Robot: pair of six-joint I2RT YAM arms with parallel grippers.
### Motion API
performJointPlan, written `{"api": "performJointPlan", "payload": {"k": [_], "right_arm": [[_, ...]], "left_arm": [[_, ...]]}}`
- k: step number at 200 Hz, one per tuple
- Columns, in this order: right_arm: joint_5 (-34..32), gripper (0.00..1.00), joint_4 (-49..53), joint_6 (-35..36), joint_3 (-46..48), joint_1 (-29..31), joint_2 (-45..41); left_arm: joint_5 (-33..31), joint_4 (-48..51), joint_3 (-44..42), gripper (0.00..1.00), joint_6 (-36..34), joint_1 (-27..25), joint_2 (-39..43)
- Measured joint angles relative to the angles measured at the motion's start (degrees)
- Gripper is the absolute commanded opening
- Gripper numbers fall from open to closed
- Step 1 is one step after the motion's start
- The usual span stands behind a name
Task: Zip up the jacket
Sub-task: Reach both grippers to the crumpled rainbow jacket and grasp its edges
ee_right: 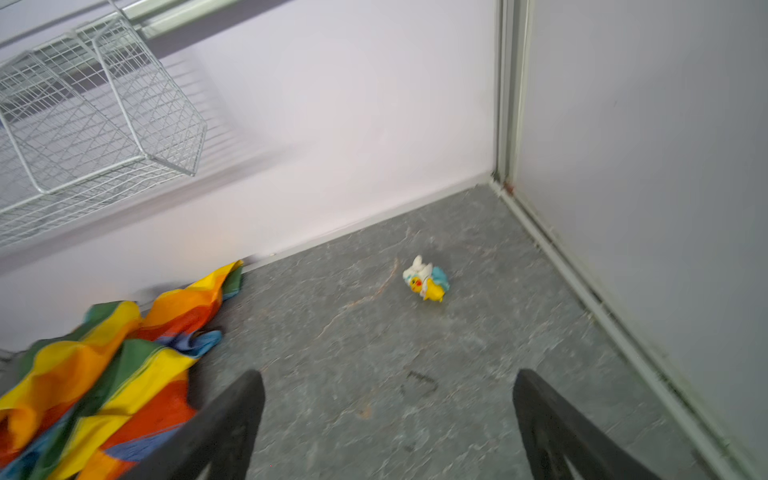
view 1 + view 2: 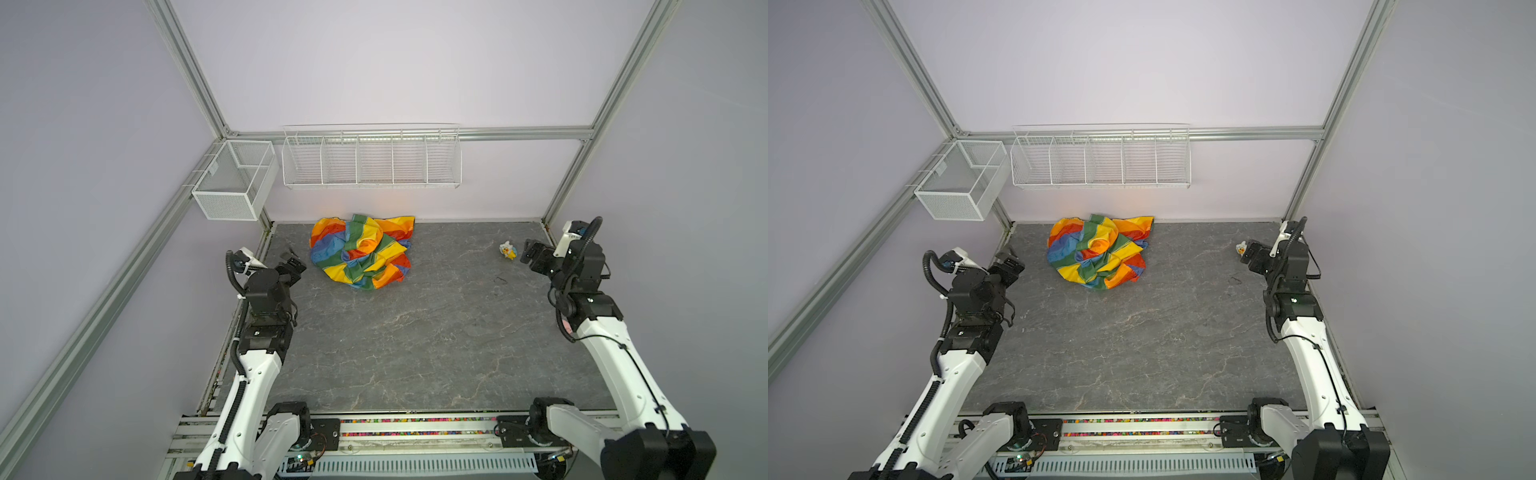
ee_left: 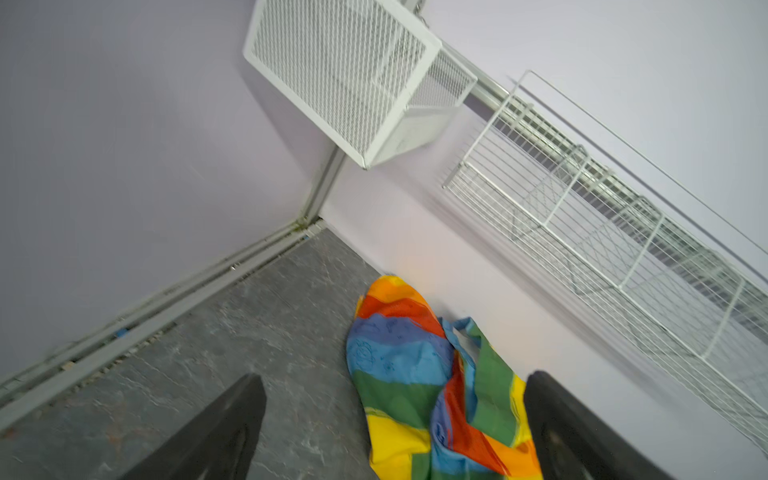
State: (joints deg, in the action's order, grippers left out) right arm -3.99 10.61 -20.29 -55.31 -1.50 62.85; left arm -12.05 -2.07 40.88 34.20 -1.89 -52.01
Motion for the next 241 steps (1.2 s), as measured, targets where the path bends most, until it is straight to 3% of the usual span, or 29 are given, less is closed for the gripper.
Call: {"api": "performJointPlan", "payload": {"k": [33, 69, 120, 172, 182, 207, 241], "right_arm": [[10.2, 0.92, 5.7, -5.0, 0.0, 2.8, 4.6], [12.7, 0.94, 8.5, -7.3, -1.2, 12.7, 6.4], [9.7, 0.99, 7.7, -9.6, -3.8, 27.3, 11.6], [5.4, 0.97, 4.6, -13.3, -16.6, 39.3, 32.4], [5.2, 0.97, 3.8, -14.3, -20.5, 40.6, 37.2], [5.3, 0.96, 2.2, -16.8, -29.5, 42.0, 48.2], [5.1, 0.86, 1.5, -20.3, -36.0, 41.3, 57.8]], "left_arm": [[15.1, 0.0, 1.6, 0.73, 4.5, 0.0, -7.1], [28.2, -3.8, 7.2, 0.72, 8.2, -0.4, -23.6], [33.4, -7.7, 14.9, 0.74, 9.8, -4.3, -36.6], [36.6, -13.6, 20.6, 0.69, 13.0, -5.3, -48.2], [37.2, -13.7, 21.4, 0.62, 13.6, -5.3, -49.9], [39.0, -13.5, 24.3, 0.31, 13.4, -5.3, -53.1], [40.9, -12.4, 27.3, 0.0, 12.8, -5.3, -54.0]]}}
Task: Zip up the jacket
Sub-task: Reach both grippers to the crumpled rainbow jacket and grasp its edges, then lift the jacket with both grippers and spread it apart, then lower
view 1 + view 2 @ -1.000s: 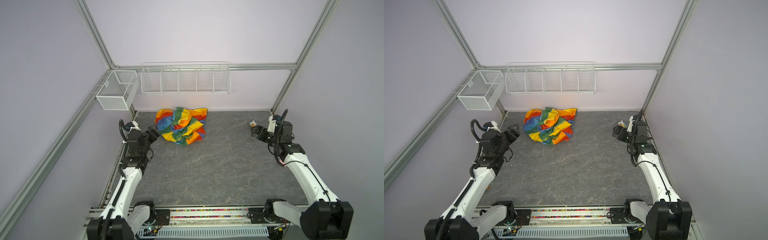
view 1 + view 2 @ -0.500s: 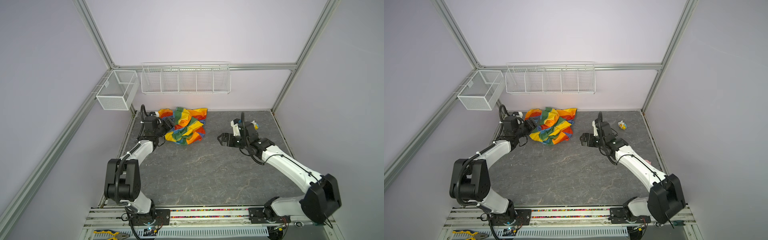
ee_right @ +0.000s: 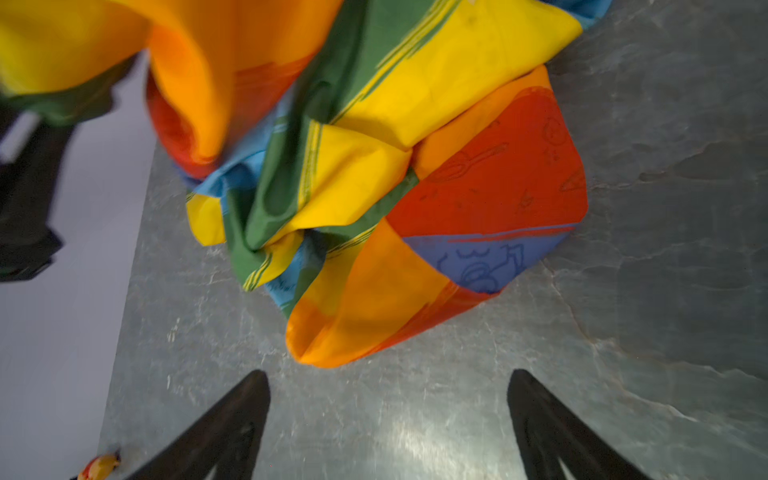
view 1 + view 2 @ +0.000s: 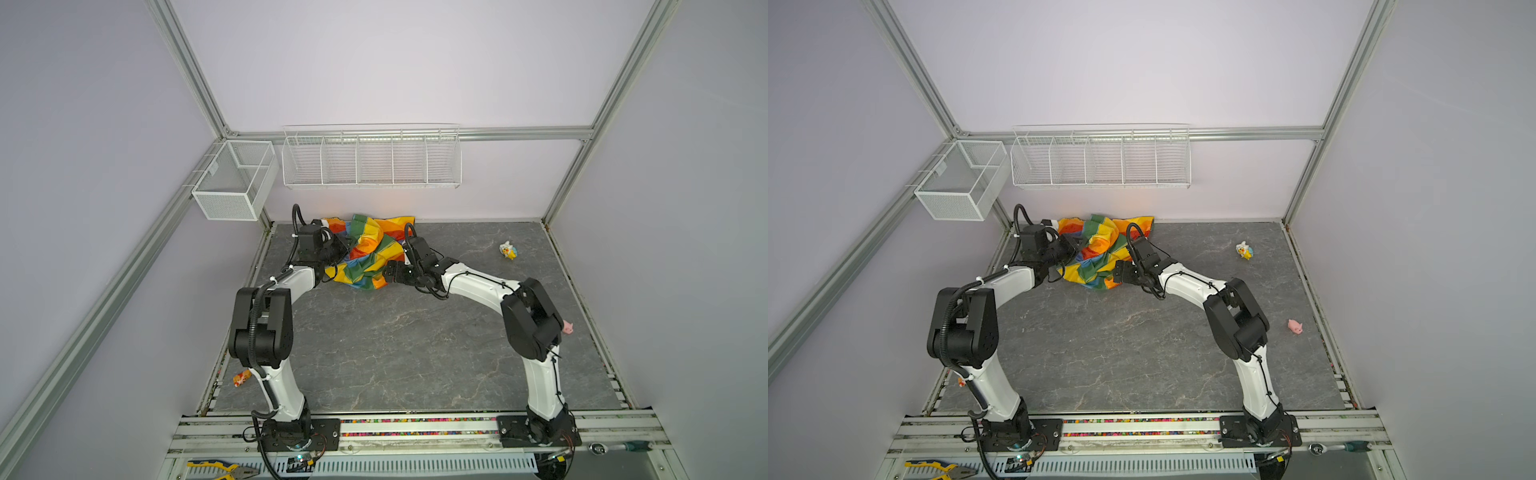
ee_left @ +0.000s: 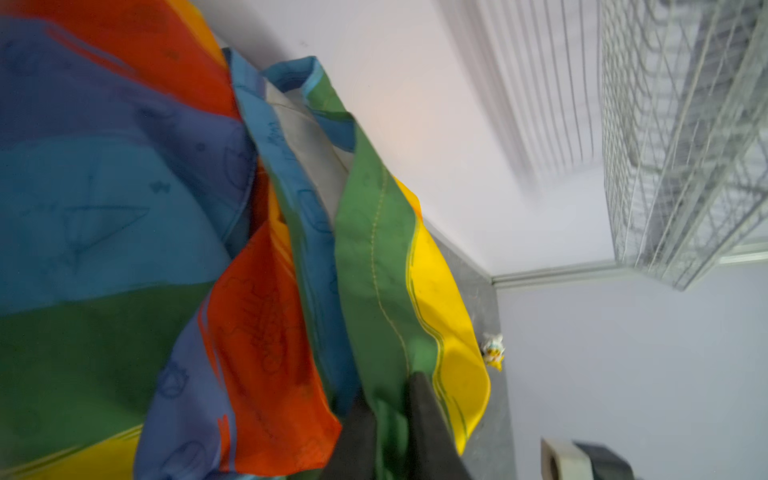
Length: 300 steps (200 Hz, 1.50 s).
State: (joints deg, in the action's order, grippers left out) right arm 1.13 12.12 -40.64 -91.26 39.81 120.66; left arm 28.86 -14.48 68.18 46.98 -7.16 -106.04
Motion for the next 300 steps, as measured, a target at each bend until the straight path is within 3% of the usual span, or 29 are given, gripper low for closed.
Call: {"api": "performJointPlan", "payload": {"k": [14, 72, 113, 171, 203, 300], "right_arm": [[0.0, 0.75, 0.0, -1.1, -1.7, -0.5, 2.5], [2.1, 0.07, 0.3, -2.7, -7.2, -2.0, 7.2], [2.6, 0.07, 2.2, 1.1, -4.3, -2.3, 2.6], [1.5, 0.07, 9.5, 9.1, -3.1, -4.3, -18.5], [1.0, 0.07, 14.4, 12.4, -3.8, -7.7, -27.2], [-1.2, 0.07, 27.1, 19.2, -4.9, -16.0, -42.9]], "left_arm": [[0.6, 0.2, 0.5, 0.0, -0.4, 0.0, 0.0], [1.2, 4.7, 0.5, 0.0, -2.3, 0.1, 1.8], [0.4, 11.0, 0.9, 0.0, -5.3, 1.2, 9.3], [-3.8, 21.6, 7.3, 0.0, -10.8, 4.4, 19.0], [-6.4, 27.0, 10.0, 0.0, -13.0, 6.3, 21.8], [-16.2, 40.6, 13.6, 0.0, -18.4, 6.7, 28.6]]}}
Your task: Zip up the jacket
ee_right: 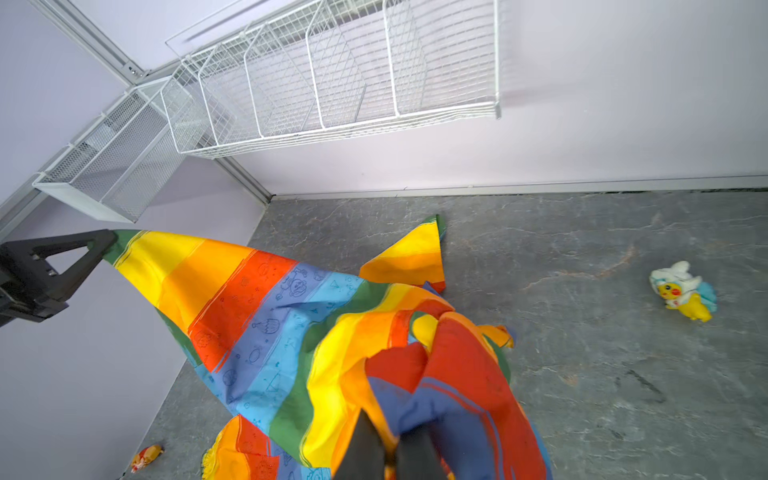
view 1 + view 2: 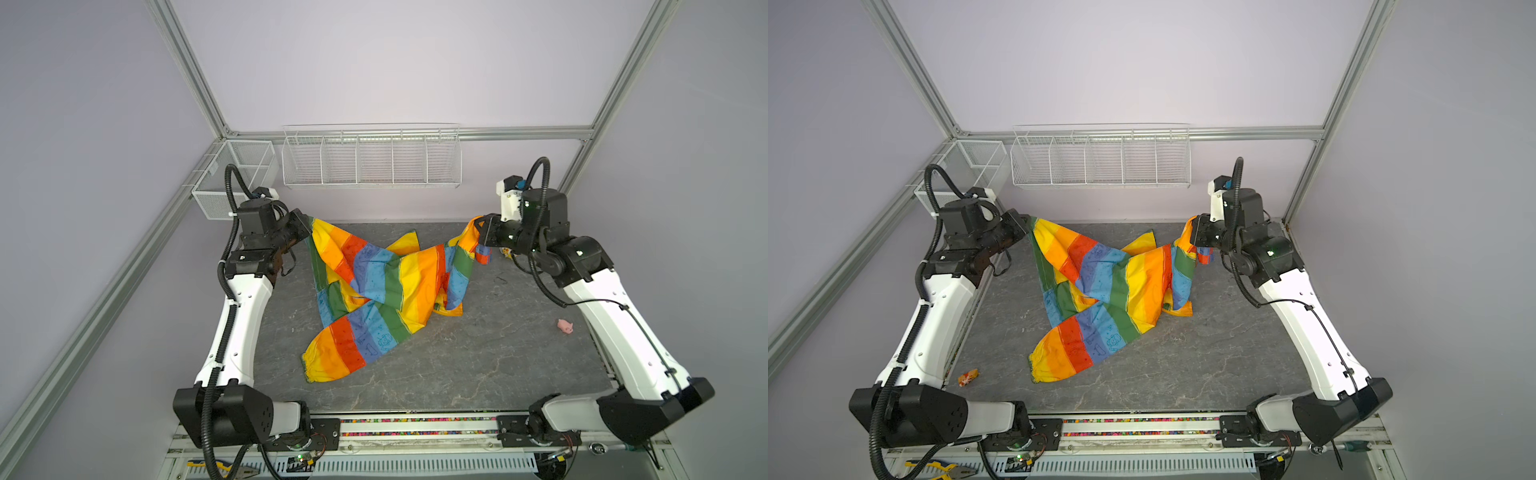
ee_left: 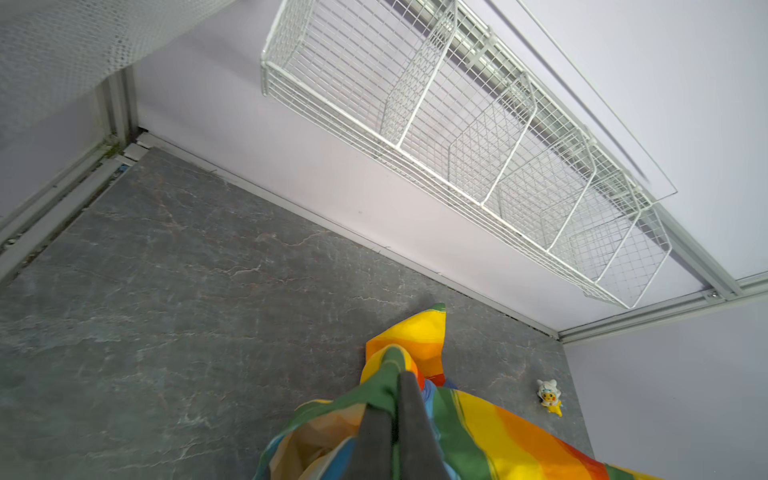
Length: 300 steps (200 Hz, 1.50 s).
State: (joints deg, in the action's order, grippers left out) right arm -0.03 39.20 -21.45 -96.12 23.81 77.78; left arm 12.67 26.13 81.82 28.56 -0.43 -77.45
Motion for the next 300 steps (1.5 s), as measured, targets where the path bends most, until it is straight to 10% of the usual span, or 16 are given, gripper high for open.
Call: {"api": "performJointPlan", "payload": {"k": [112, 136, 172, 181, 190, 232, 300], "right_arm": [[-6.1, 0.11, 3.5, -1.4, 0.9, -7.3, 13.6], [-5.8, 0.36, 4.1, -2.6, -2.6, -10.1, 20.0], [-3.3, 0.73, 4.7, -4.3, -5.0, -12.7, 24.9], [-2.8, 0.75, 4.7, -4.0, -5.0, -13.1, 24.9], [-2.2, 0.75, 4.6, -3.8, -5.0, -13.4, 24.6], [1.1, 0.76, 3.1, -3.8, 1.9, -13.7, 17.6], [4.5, 0.82, -0.4, -4.0, 25.6, -10.0, 2.6]], "left_arm": [[-7.2, 7.1, 7.0, 0.07, -1.7, 0.4, -17.6], [-7.7, 8.0, 10.5, 0.37, -1.7, 0.4, -20.8], [-8.6, 9.3, 10.6, 0.49, -2.1, 0.5, -18.8], [-8.7, 9.0, 8.9, 0.52, -2.0, 0.5, -16.7], [-8.8, 8.7, 6.4, 0.77, -1.8, 0.5, -14.1], [-8.1, 7.2, -10.1, 0.76, 0.6, -1.8, 3.4], [-8.9, 4.9, -39.2, 0.79, 5.4, -21.6, 16.2]]}}
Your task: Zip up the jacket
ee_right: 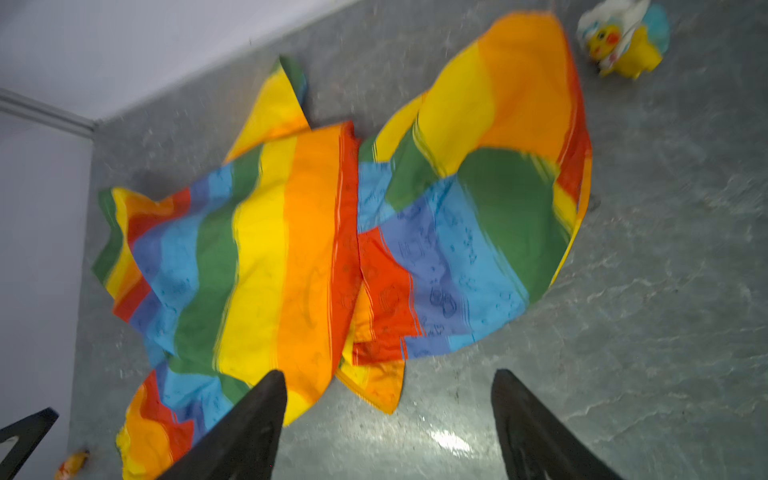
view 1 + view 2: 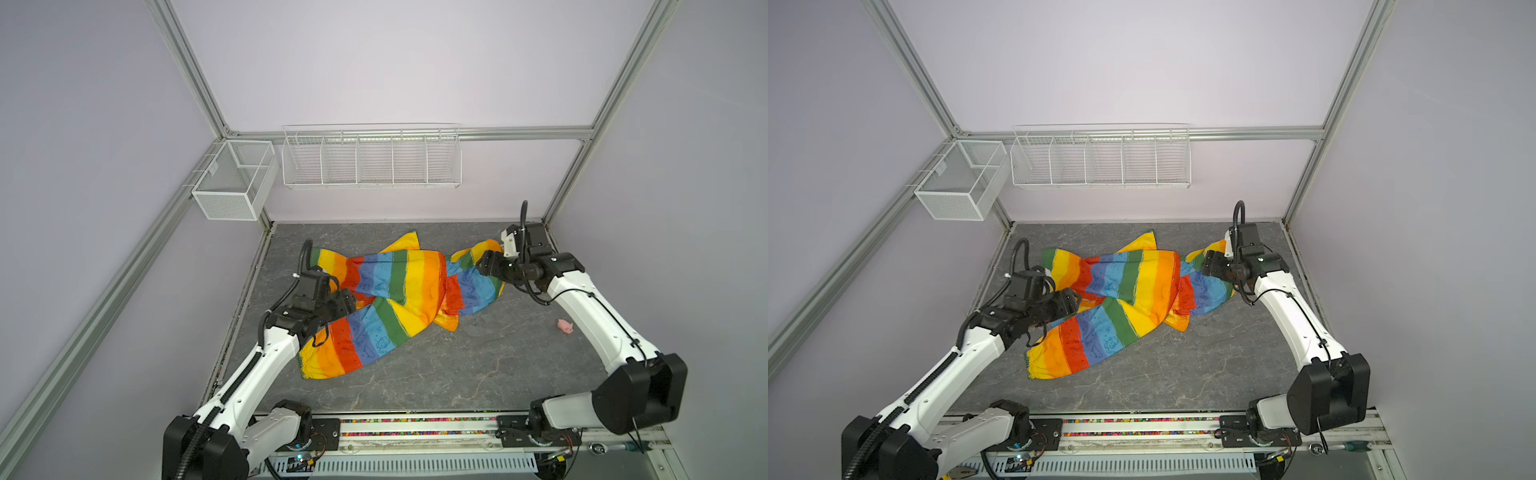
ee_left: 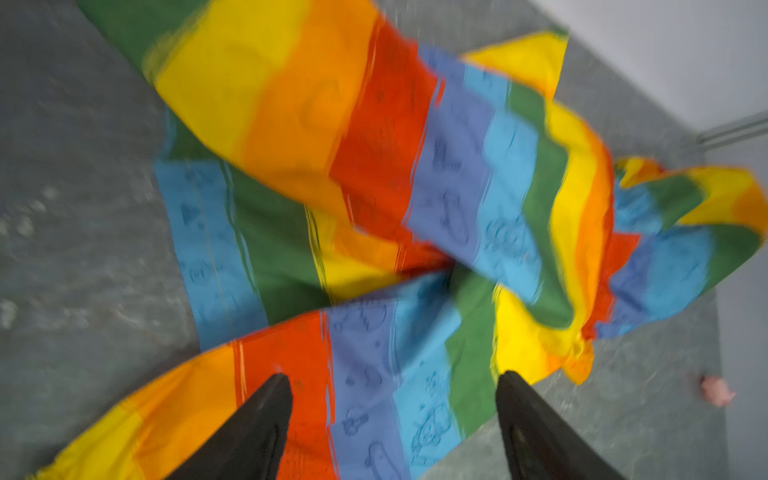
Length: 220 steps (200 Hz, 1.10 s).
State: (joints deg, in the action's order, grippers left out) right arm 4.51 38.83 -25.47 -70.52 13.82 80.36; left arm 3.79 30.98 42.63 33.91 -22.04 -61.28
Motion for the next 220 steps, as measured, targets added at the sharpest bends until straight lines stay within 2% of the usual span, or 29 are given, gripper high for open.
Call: {"api": "performJointPlan", "payload": {"k": [18, 41, 84, 99, 114, 143, 156, 172, 180, 220], "right_arm": [[-0.2, 0.83, -1.2, -0.2, 5.9, 2.5, 0.0], [-0.3, 0.83, -2.0, -1.2, 11.2, 4.8, 0.5], [-1.4, 0.82, -6.9, -3.7, 13.2, 8.7, 5.4], [-1.8, 0.8, -8.7, -4.6, 13.2, 10.1, 7.8], [-1.9, 0.79, -10.1, -5.2, 13.1, 11.6, 10.4], [-1.5, 0.75, -12.4, -6.6, 12.2, 13.6, 14.1], [-1.4, 0.74, -13.1, -7.3, 11.5, 14.1, 15.3], [-1.2, 0.73, -14.1, -7.8, 10.7, 14.4, 16.5], [-1.2, 0.73, -14.4, -8.0, 10.6, 14.4, 16.9], [-1.3, 0.69, -14.5, -8.4, 10.5, 14.4, 17.2]], "left_arm": [[-0.8, -1.3, -6.0, 0.8, 1.4, -3.6, 0.7], [-1.4, -4.1, -10.9, 0.81, 3.2, -5.6, 0.6], [-1.2, -11.1, -12.4, 0.81, 4.7, -6.5, -4.7], [-1.1, -13.4, -12.4, 0.78, 4.7, -6.5, -7.0], [-1.0, -15.4, -12.4, 0.69, 4.9, -6.6, -8.8], [-0.3, -19.0, -12.4, 0.43, 4.9, -6.6, -12.6], [0.1, -20.1, -12.4, 0.26, 4.9, -6.7, -14.6], [0.2, -21.0, -12.1, 0.12, 4.2, -6.8, -16.1], [0.1, -20.9, -11.7, 0.0, 4.5, -6.8, -16.4], [-2.7, -15.3, -6.0, 0.0, 2.9, -6.8, -15.0]]}}
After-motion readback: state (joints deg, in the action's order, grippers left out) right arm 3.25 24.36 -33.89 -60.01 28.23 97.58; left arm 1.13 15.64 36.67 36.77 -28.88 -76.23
